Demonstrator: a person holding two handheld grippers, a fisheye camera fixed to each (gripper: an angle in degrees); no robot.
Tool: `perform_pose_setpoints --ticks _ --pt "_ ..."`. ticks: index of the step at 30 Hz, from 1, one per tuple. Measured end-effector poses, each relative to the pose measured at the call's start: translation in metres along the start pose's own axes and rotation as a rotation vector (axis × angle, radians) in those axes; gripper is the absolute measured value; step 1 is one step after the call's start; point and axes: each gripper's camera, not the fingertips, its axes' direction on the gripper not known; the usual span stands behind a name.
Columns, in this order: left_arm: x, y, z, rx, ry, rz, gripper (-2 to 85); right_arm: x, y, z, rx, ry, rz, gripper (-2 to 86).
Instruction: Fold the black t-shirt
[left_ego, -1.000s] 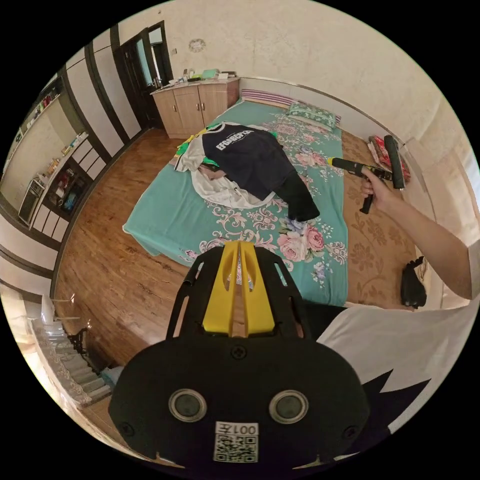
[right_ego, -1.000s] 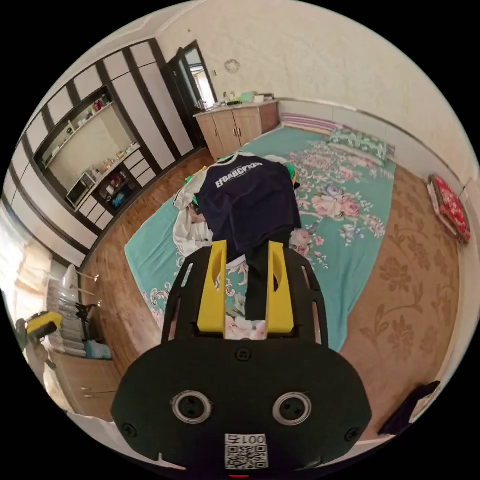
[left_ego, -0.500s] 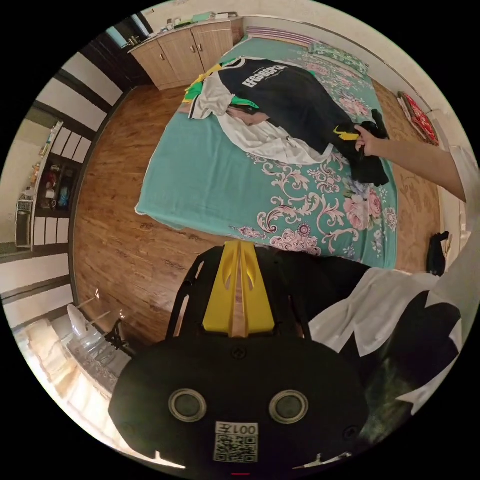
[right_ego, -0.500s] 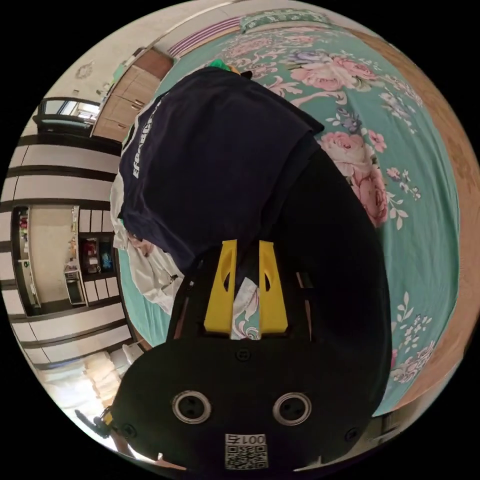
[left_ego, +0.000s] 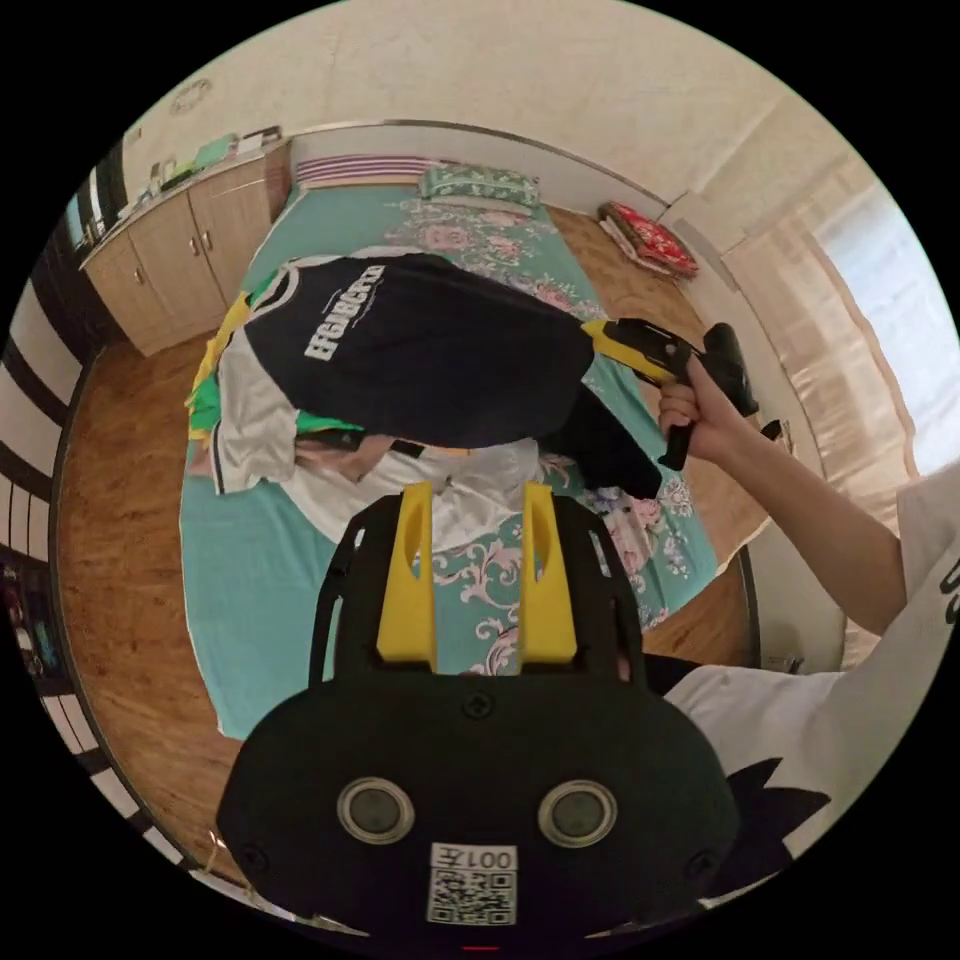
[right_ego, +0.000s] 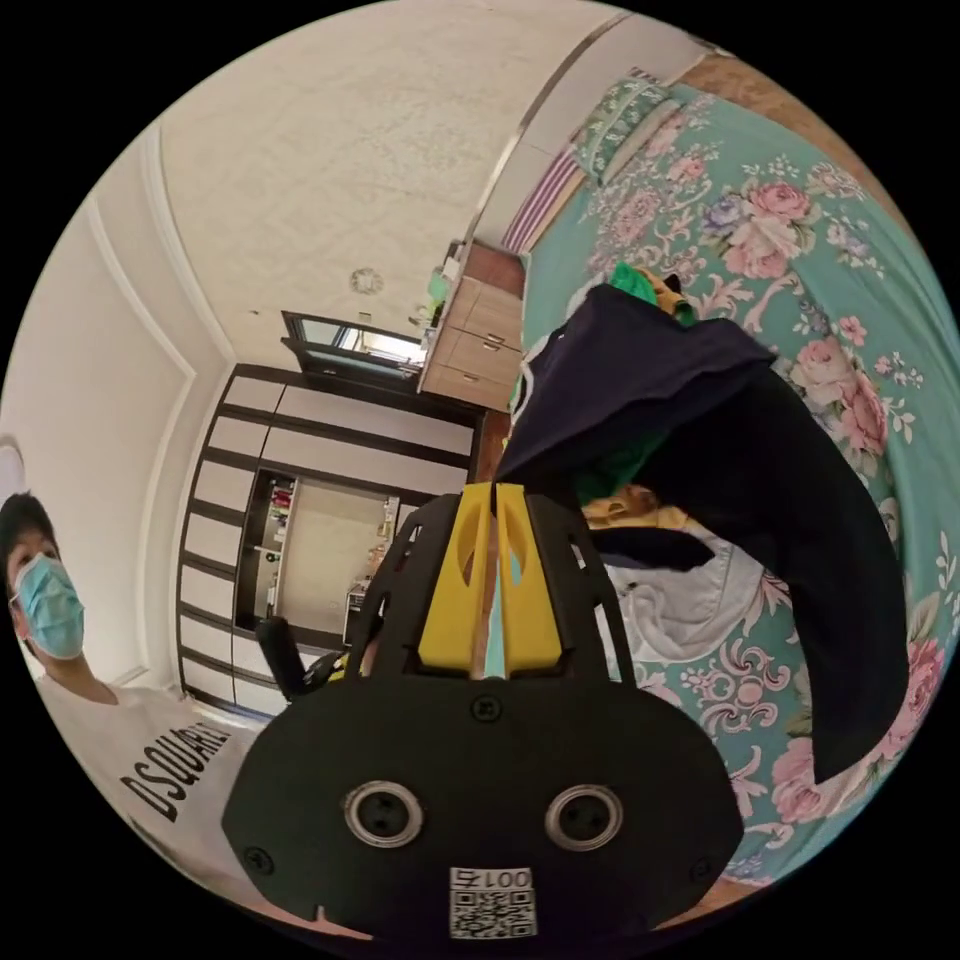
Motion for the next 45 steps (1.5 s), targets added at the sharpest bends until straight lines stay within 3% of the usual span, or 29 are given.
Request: perform_pose_setpoints --ticks 4,7,12,19,22,25,31,34,36,38,42,45 --pt "0.052 -0.034 -0.019 0.069 -0.037 0.153 14.9 -0.071 0.032 0.001 -0.045 -0.089 -0.133 0.6" --pt "0.071 -0.040 -0.049 0.132 -0.131 0.110 14.6 -0.116 0.061 -0.001 -0.058 -0.064 -0.182 0.5" --pt "0.091 -0.025 -0.140 0.312 -0.238 0.065 1.0 -0.180 0.119 -0.034 -0.028 -0.021 -0.326 0.6" --pt "0.136 -0.015 -0.314 0.382 0.143 0.271 -0.9 -0.227 0.209 -0.135 0.090 -0.102 -0.564 1.6" --pt "0.173 -0.027 -0.367 0.333 0.165 0.315 -0.9 -0.228 0.258 -0.177 0.187 -0.107 -0.623 3.0" --pt "0.218 -0.040 -0.404 0.303 0.184 0.318 -0.9 -0.233 0.314 -0.212 0.130 -0.110 -0.751 7.6" --pt "0.339 -0.053 -0.438 0.328 0.138 0.414 -0.9 -0.258 0.416 -0.233 0.120 0.097 -0.790 16.7" --pt "0.391 -0.058 -0.438 0.344 0.213 0.433 -0.9 -0.264 0.447 -0.243 0.068 0.206 -0.833 14.0" --pt "0.419 -0.063 -0.435 0.352 0.216 0.436 -0.9 -0.262 0.464 -0.256 0.065 0.266 -0.843 3.6" --pt "0.441 -0.068 -0.430 0.353 0.264 0.427 -0.9 -0.254 0.483 -0.287 0.118 0.313 -0.841 2.2" --pt "0.484 -0.082 -0.413 0.345 0.377 0.367 -0.9 -0.244 0.509 -0.342 0.182 0.284 -0.829 3.3" --pt "0.515 -0.093 -0.399 0.328 0.431 0.338 -0.9 -0.253 0.536 -0.360 0.097 0.277 -0.865 9.7"
